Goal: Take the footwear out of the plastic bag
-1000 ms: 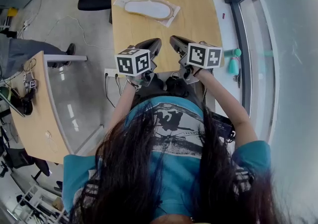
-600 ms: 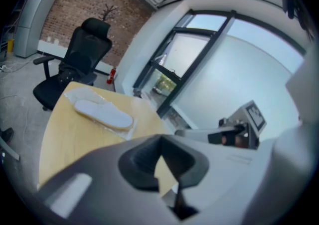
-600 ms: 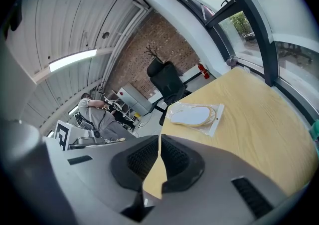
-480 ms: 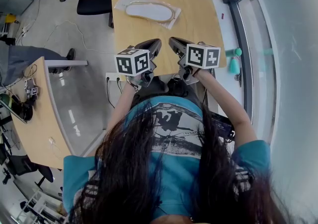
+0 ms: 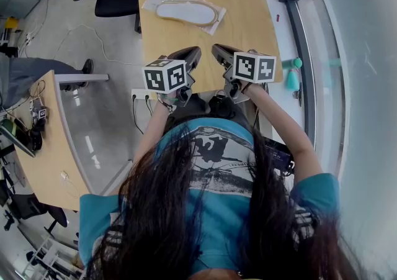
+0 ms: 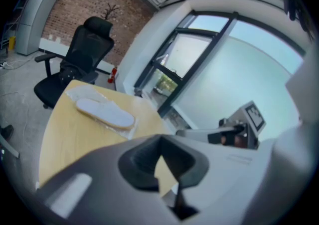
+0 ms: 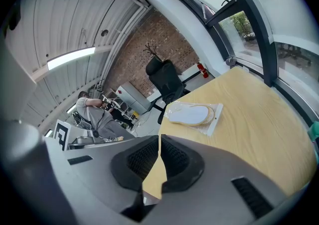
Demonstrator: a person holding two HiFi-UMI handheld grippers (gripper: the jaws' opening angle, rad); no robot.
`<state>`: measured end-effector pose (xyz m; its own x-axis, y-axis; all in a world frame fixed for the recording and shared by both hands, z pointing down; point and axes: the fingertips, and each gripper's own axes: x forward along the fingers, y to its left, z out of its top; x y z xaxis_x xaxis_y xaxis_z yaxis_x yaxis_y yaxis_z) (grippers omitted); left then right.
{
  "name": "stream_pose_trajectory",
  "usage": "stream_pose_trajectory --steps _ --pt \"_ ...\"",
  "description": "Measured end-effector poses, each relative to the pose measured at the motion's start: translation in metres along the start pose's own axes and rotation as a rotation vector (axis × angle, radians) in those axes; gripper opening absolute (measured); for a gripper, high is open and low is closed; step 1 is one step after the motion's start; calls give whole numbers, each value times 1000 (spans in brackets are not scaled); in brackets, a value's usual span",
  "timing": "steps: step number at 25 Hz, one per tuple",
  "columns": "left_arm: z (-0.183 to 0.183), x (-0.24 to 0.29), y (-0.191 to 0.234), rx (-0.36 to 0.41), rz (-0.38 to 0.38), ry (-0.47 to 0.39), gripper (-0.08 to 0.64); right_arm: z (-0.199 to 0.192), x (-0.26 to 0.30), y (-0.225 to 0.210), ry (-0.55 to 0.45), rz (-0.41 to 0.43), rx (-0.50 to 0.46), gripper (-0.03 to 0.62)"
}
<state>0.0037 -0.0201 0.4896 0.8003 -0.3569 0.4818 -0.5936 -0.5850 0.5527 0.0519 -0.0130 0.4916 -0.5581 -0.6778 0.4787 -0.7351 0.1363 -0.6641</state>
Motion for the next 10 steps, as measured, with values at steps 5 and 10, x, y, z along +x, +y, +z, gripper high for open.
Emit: stream_pose_trajectory --steps 5,10 --pt "6 -5 4 -7 -6 1 3 2 6 6 10 -8 -2 26" --pt "2 -1 2 -4 -7 4 3 1 3 1 14 -10 -7 26"
